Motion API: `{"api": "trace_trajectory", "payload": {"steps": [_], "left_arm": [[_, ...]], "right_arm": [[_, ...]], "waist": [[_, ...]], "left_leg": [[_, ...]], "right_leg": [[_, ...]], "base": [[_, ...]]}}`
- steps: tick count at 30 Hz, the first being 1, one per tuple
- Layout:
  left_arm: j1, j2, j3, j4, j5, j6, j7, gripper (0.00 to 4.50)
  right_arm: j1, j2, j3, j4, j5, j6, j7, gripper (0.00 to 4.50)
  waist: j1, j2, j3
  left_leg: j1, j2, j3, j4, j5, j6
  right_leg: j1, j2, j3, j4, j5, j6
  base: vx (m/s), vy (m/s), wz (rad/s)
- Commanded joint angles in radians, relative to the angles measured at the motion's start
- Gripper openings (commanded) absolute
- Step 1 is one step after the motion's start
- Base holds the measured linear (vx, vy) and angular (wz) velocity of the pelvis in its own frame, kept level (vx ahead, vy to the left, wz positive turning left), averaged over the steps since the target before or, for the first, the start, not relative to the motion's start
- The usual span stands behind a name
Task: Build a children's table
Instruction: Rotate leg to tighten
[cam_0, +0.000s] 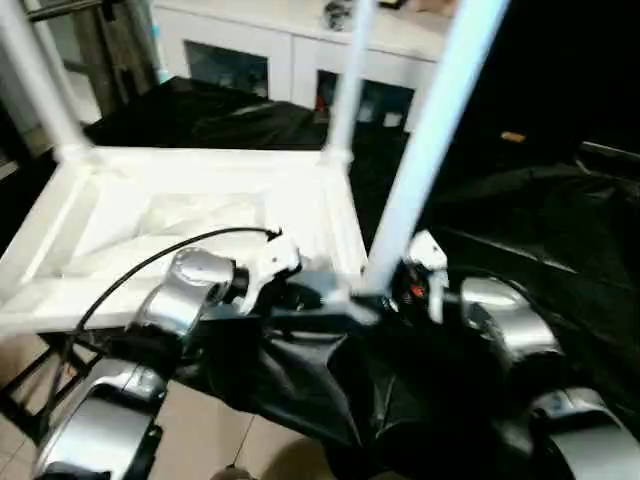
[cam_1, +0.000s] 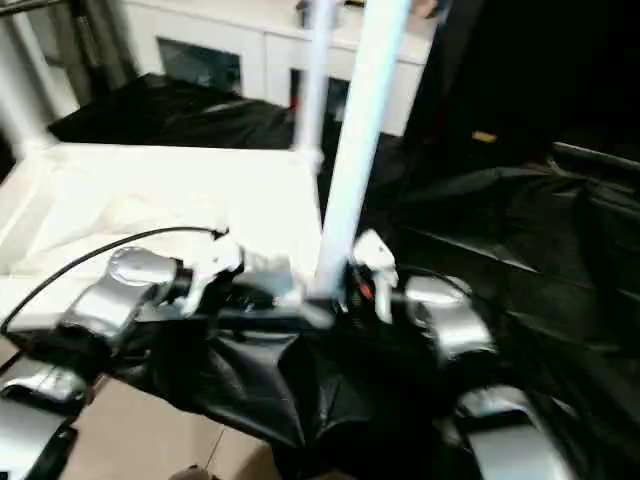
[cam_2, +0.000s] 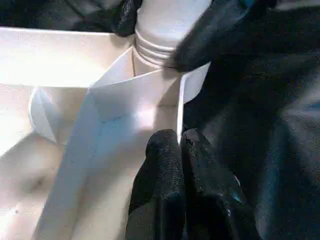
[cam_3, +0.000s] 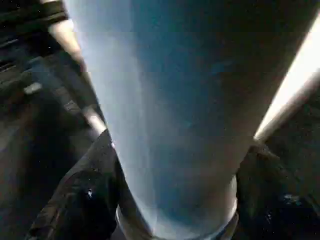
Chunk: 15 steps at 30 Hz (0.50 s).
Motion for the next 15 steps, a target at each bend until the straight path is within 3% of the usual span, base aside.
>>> {"api": "trace_trajectory", "payload": {"steps": [1, 4, 9, 10, 15], "left_arm": [[-0.031, -0.067, -0.002, 0.020, 0.011, 0.026, 0.119, 0.00], [-0.061, -0.131, 0.008, 0.059, 0.020, 0.058, 0.233, 0.00], [-0.087, -0.194, 0.004, 0.089, 0.030, 0.051, 0.305, 0.00], [-0.087, -0.199, 0.002, 0.087, 0.029, 0.047, 0.298, 0.00], [-0.068, -0.186, -0.011, 0.061, 0.021, 0.021, 0.232, 0.00]], "right_arm": [[-0.003, 0.064, 0.035, 0.058, -0.041, 0.045, -0.118, 2.67], [-0.043, 0.124, -0.006, 0.133, -0.047, 0.112, -0.362, 2.66], [-0.069, 0.167, 0.030, 0.188, -0.112, 0.059, -0.458, 2.66], [-0.076, 0.172, 0.020, 0.193, -0.102, 0.056, -0.453, 3.22], [-0.093, 0.172, -0.005, 0.177, -0.054, 0.041, -0.362, 3.66]], "waist": [[-0.005, 0.006, -0.049], [-0.009, 0.010, -0.051], [-0.005, 0.007, -0.053], [-0.004, 0.007, -0.055], [-0.005, 0.008, -0.054]], "left_leg": [[0.009, 0.025, -0.007, -0.073, -0.312, -0.024], [0.012, 0.023, -0.008, -0.073, -0.312, -0.032], [0.006, 0.020, -0.004, -0.069, -0.293, -0.011], [0.004, 0.020, -0.004, -0.069, -0.282, -0.006], [0.003, 0.022, -0.003, -0.070, -0.284, 0.008]], "right_leg": [[0.033, -0.069, 0.045, -0.089, -0.343, -0.170], [0.031, -0.068, 0.045, -0.089, -0.335, -0.169], [0.035, -0.067, 0.046, -0.091, -0.295, -0.164], [0.038, -0.068, 0.046, -0.089, -0.278, -0.165], [0.039, -0.066, 0.045, -0.087, -0.251, -0.171]], "base": [[0.000, 0.000, 0.00], [0.000, 0.000, 0.00], [0.000, 0.000, 0.00], [0.000, 0.000, 0.00], [0.000, 0.000, 0.00]]}}
